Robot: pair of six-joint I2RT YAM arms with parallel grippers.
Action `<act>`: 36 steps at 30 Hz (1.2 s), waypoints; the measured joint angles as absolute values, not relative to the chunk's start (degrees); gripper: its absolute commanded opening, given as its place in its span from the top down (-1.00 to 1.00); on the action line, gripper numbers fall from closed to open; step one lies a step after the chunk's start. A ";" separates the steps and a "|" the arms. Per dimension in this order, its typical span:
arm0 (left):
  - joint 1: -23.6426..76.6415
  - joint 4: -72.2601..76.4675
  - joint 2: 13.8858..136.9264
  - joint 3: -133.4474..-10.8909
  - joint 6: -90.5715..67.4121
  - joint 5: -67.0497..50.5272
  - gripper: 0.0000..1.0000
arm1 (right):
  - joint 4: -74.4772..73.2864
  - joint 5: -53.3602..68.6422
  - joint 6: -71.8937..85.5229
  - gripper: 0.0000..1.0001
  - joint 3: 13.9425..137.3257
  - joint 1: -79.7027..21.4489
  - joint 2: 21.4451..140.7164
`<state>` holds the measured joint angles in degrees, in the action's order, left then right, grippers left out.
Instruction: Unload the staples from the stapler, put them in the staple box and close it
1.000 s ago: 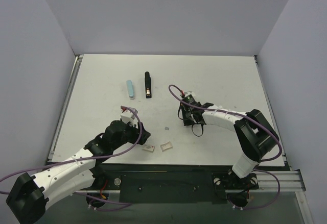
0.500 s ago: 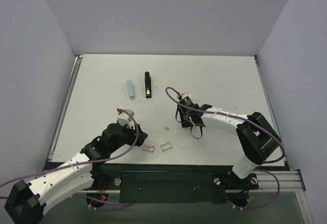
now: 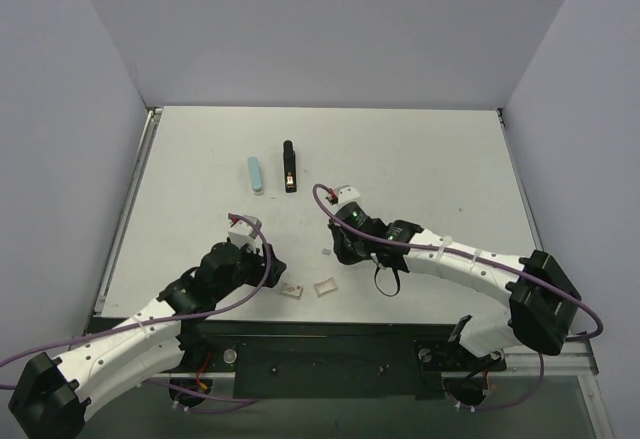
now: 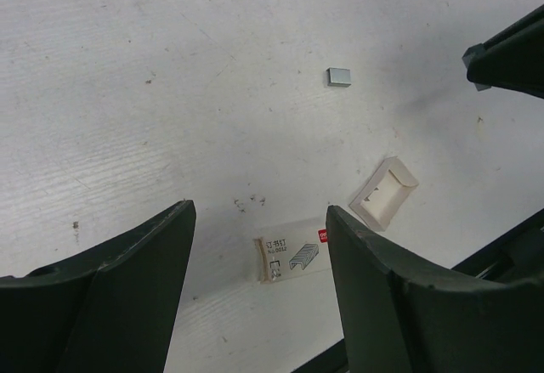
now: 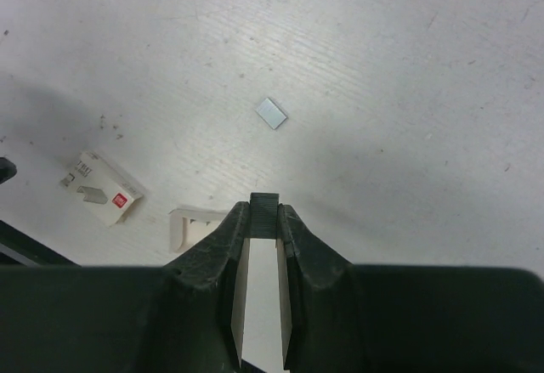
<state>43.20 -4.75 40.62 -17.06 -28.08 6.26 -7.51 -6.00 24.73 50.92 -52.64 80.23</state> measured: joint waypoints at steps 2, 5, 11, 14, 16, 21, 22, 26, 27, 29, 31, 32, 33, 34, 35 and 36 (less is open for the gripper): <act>43.20 -4.84 40.49 -17.06 -28.10 6.46 -0.46 | -7.57 -6.02 25.50 0.88 50.92 -53.91 80.12; 43.20 -4.89 40.27 -17.06 -28.40 6.68 -0.46 | -7.53 -5.98 26.61 0.88 50.85 -56.12 80.16; 43.20 -5.17 39.33 -16.75 -29.45 6.68 -0.46 | -6.98 -5.67 28.53 0.88 50.28 -58.85 80.99; 43.20 -5.63 38.89 -16.08 -29.61 6.68 -0.46 | -6.68 -5.67 29.17 0.88 50.13 -59.79 82.08; 43.20 -5.98 38.74 -15.68 -29.61 6.70 -0.46 | -6.63 -5.69 29.63 0.88 50.09 -60.25 82.83; 43.20 -6.39 38.41 -15.42 -29.61 6.85 -0.46 | -6.50 -5.85 30.85 0.88 49.30 -61.65 84.12; 43.20 -6.37 38.35 -15.42 -29.61 6.85 -0.46 | -6.52 -5.89 31.09 0.88 49.21 -61.93 84.36; 43.20 -6.39 38.28 -15.40 -29.63 6.87 -0.46 | -6.37 -6.35 31.77 0.88 49.17 -62.85 85.14; 43.20 -6.39 38.28 -15.40 -29.63 6.85 -0.46 | -6.33 -6.46 31.92 0.88 49.17 -63.09 85.32; 43.20 -6.39 38.26 -15.38 -29.65 6.85 -0.46 | -6.22 -6.68 32.16 0.88 49.17 -63.24 85.82; 43.20 -6.42 38.11 -15.27 -29.63 6.85 -0.46 | -6.20 -6.83 32.58 0.88 49.17 -63.55 86.56; 43.20 -6.48 38.00 -15.20 -29.65 6.85 -0.46 | -6.20 -6.96 32.80 0.88 49.17 -63.64 86.96; 43.20 -6.50 37.89 -15.18 -29.65 6.87 -0.46 | -6.22 -7.14 33.01 0.88 49.17 -63.75 87.31; 43.20 -6.52 37.82 -15.16 -29.65 6.85 -0.46 | -6.22 -7.25 33.04 0.88 49.17 -63.83 87.59; 43.20 -6.52 37.71 -15.14 -29.65 6.85 -0.46 | -6.22 -7.31 33.12 0.88 49.17 -63.92 87.88; 43.20 -6.59 37.67 -15.11 -29.67 6.85 -0.46 | -6.26 -7.42 33.21 0.88 49.17 -64.07 88.05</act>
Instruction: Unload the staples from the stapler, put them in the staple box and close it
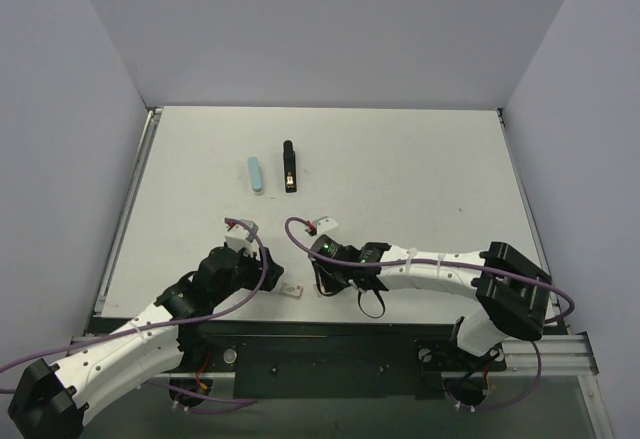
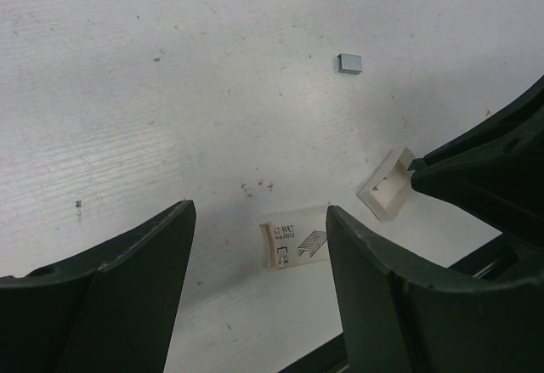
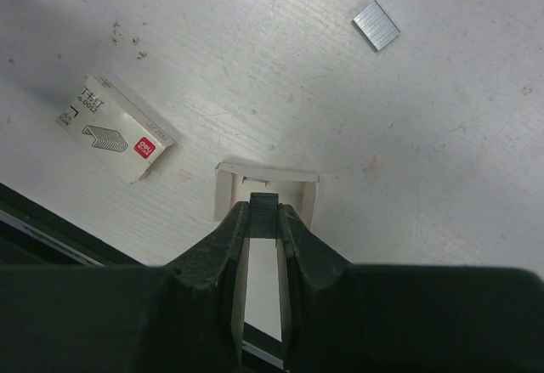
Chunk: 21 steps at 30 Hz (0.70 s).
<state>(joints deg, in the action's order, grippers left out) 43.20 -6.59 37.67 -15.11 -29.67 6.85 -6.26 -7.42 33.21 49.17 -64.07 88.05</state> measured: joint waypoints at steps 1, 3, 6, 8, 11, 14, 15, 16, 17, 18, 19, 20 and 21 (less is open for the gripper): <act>43.20 -6.61 37.65 -15.11 -29.67 6.85 -0.46 | -6.26 -7.60 33.26 0.88 49.17 -64.18 88.14; 43.20 -6.63 37.65 -15.11 -29.69 6.85 -0.46 | -6.26 -7.81 33.36 0.88 49.17 -64.23 88.14; 43.20 -6.66 37.65 -15.11 -29.76 6.85 -0.46 | -6.26 -8.34 33.56 0.88 49.17 -64.45 88.31; 43.20 -6.66 37.65 -15.09 -29.78 6.85 -0.46 | -6.26 -8.71 33.69 0.88 49.17 -64.58 88.68; 43.20 -6.66 37.63 -15.00 -29.80 6.85 -0.46 | -6.31 -9.08 33.95 0.87 49.17 -64.62 89.30; 43.20 -6.70 37.56 -14.90 -29.80 6.85 -0.47 | -6.31 -9.52 34.30 0.87 49.17 -64.71 89.67; 43.20 -6.70 37.56 -14.90 -29.80 6.85 -0.46 | -6.31 -9.63 34.35 0.87 49.17 -64.73 89.78; 43.20 -6.70 37.56 -14.90 -29.80 6.85 -0.46 | -6.31 -9.69 34.39 0.87 49.17 -64.75 89.82; 43.20 -6.70 37.56 -14.90 -29.80 6.85 -0.46 | -6.33 -9.78 34.41 0.87 49.19 -64.77 89.86; 43.20 -6.70 37.56 -14.90 -29.80 6.85 -0.46 | -6.31 -9.87 34.48 0.87 49.17 -64.86 89.86; 43.20 -6.70 37.56 -14.90 -29.80 6.85 -0.46 | -6.31 -9.93 34.48 0.87 49.17 -64.90 89.89; 43.20 -6.70 37.56 -14.90 -29.80 6.85 -0.46 | -6.33 -10.04 34.50 0.86 49.17 -64.95 89.89; 43.20 -6.70 37.56 -14.90 -29.80 6.85 -0.46 | -6.33 -10.07 34.50 0.86 49.17 -64.97 89.91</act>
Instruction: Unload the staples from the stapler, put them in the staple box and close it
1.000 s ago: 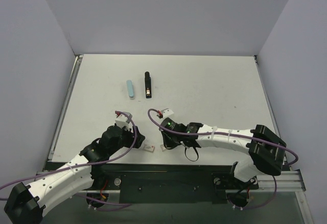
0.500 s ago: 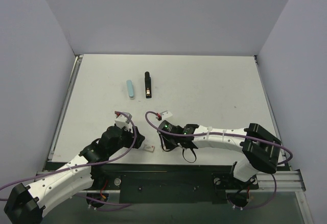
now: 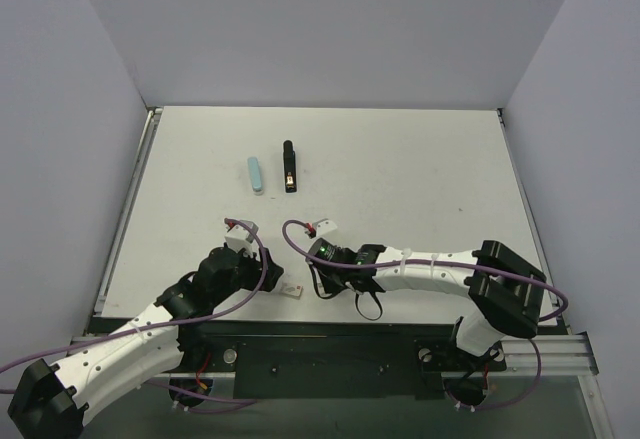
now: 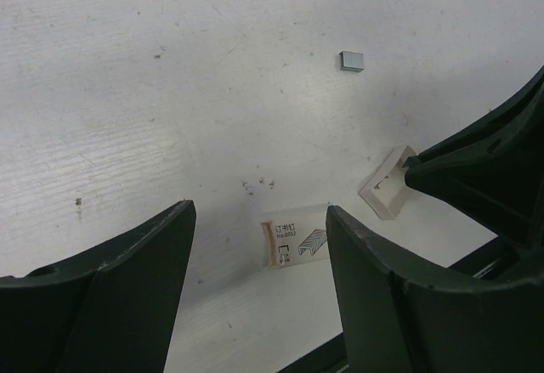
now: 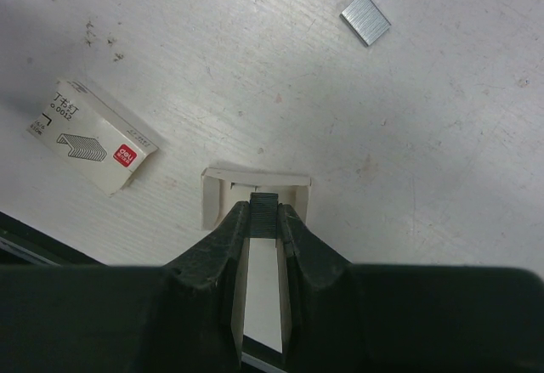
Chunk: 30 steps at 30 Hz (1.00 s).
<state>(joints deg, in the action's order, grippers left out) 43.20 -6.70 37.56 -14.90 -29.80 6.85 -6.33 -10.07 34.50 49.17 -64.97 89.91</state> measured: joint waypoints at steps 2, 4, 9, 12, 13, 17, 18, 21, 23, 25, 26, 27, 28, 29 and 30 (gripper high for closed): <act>43.20 -6.70 37.56 -14.90 -29.80 6.85 -0.46 | -6.33 -10.09 34.50 0.86 49.19 -64.97 89.93; 43.20 -6.70 37.56 -14.90 -29.80 6.85 -0.46 | -6.33 -10.13 34.50 0.86 49.19 -64.97 90.08; 43.20 -6.70 37.56 -14.90 -29.80 6.85 -0.46 | -6.35 -10.17 34.50 0.85 49.19 -64.97 91.50; 43.20 -6.70 37.56 -14.90 -29.80 6.85 -0.46 | -6.63 -10.17 34.50 0.81 49.19 -64.97 91.77; 43.20 -6.70 37.56 -14.90 -29.80 6.85 -0.46 | -6.63 -10.17 34.50 0.80 49.21 -64.97 91.77; 43.20 -6.70 37.56 -14.87 -29.80 6.85 -0.46 | -6.68 -10.17 34.52 0.66 49.25 -64.97 91.77; 43.20 -6.70 37.56 -14.90 -29.80 6.85 -0.46 | -6.68 -10.20 34.52 0.64 49.28 -64.97 91.77; 43.20 -6.70 37.56 -14.87 -29.80 6.85 -0.46 | -6.68 -10.24 34.57 0.56 49.32 -64.99 91.77; 43.20 -6.70 37.56 -14.87 -29.80 6.85 -0.46 | -6.68 -10.26 34.57 0.52 49.43 -65.04 91.77; 43.20 -6.70 37.56 -14.87 -29.80 6.85 -0.46 | -6.76 -10.26 34.54 0.48 49.71 -65.21 91.77; 43.20 -6.70 37.56 -14.87 -29.80 6.85 -0.46 | -6.79 -10.28 34.54 0.47 49.89 -65.32 91.77; 43.20 -6.70 37.56 -14.87 -29.80 6.85 -0.46 | -6.83 -10.28 34.52 0.45 50.09 -65.45 91.77; 43.20 -6.68 37.56 -14.87 -29.80 6.85 -0.46 | -6.92 -10.28 34.54 0.44 50.28 -65.60 91.77; 43.20 -6.70 37.56 -14.87 -29.80 6.85 -0.46 | -6.96 -10.28 34.54 0.41 50.48 -65.67 91.77; 43.20 -6.70 37.56 -14.87 -29.80 6.85 -0.46 | -7.11 -10.31 34.52 0.39 50.68 -65.69 91.77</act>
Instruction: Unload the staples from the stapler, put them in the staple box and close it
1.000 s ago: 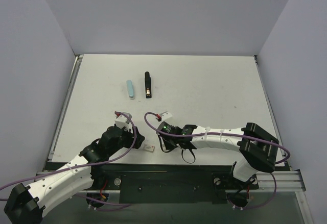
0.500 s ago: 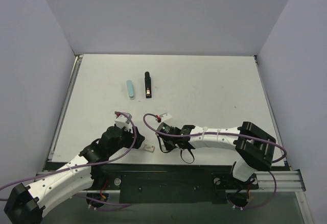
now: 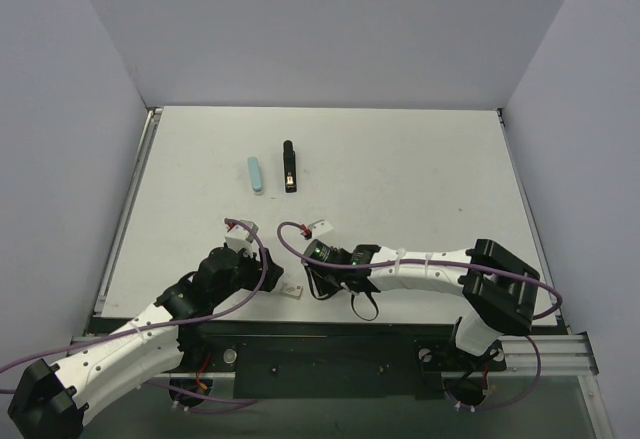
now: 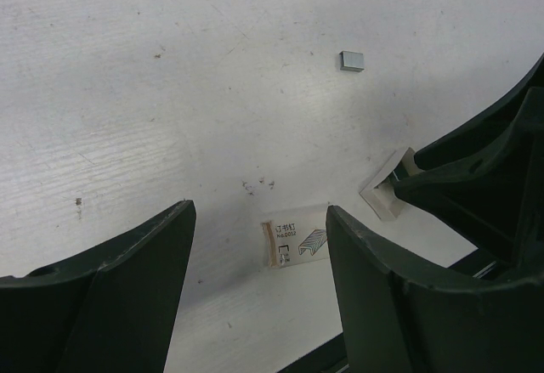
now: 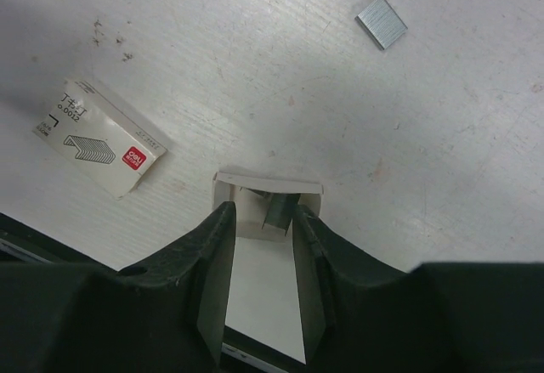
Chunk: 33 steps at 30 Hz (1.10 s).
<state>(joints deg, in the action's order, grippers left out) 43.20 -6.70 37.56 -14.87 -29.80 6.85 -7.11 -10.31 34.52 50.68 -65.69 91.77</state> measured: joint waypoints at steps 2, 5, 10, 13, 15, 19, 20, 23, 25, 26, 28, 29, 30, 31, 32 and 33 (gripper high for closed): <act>43.20 -6.70 37.56 -14.87 -29.80 6.85 -0.46 | -7.33 -10.74 34.46 0.34 51.07 -65.69 91.59; 43.20 -6.68 37.56 -14.87 -29.80 6.85 -0.46 | -8.40 -12.05 34.06 0.31 51.96 -65.65 90.80; 43.20 -6.68 37.58 -14.87 -29.80 6.85 -0.46 | -9.54 -13.39 32.25 0.23 54.74 -63.90 89.54; 43.20 -6.70 37.56 -14.87 -29.80 6.85 -0.46 | -9.63 -13.78 30.22 0.14 56.40 -61.43 89.45; 43.20 -6.68 37.56 -14.87 -29.80 6.85 -0.46 | -9.65 -13.65 28.64 0.07 56.93 -59.86 89.47; 43.20 -6.70 37.56 -14.87 -29.80 6.85 -0.46 | -9.52 -11.99 24.38 0.01 57.47 -56.07 89.69; 43.20 -6.70 37.58 -14.87 -29.80 6.85 -0.46 | -9.47 -11.44 23.24 0.00 57.47 -55.29 89.86; 43.20 -6.68 37.71 -14.87 -29.80 6.85 -0.46 | -8.78 -9.41 19.77 -0.01 57.45 -53.25 90.54; 43.20 -6.68 37.85 -14.87 -29.80 6.85 -0.46 | -7.92 -7.33 16.86 -0.04 57.43 -52.42 91.31; 43.20 -6.68 37.93 -14.87 -29.80 6.85 -0.46 | -7.57 -6.28 15.38 -0.04 57.43 -52.29 91.74; 43.20 -6.68 38.06 -14.87 -29.80 6.85 -0.46 | -7.25 -3.88 12.47 -0.05 57.43 -52.25 92.84; 43.20 -6.68 38.15 -14.87 -29.80 6.85 -0.46 | -7.14 -2.39 11.03 -0.05 57.43 -52.23 93.45; 43.20 -6.68 38.22 -14.87 -29.80 6.85 -0.46 | -7.07 -0.97 9.69 -0.05 57.43 -52.21 94.02; 43.20 -6.66 38.33 -14.87 -29.80 6.85 -0.46 | -7.05 0.36 8.49 -0.05 57.43 -52.16 94.52; 43.20 -6.68 38.46 -14.87 -29.80 6.85 -0.46 | -7.01 1.72 7.40 -0.05 57.43 -52.14 95.02; 43.20 -6.68 38.52 -14.87 -29.80 6.85 -0.46 | -6.90 2.90 6.48 -0.05 57.45 -52.07 95.55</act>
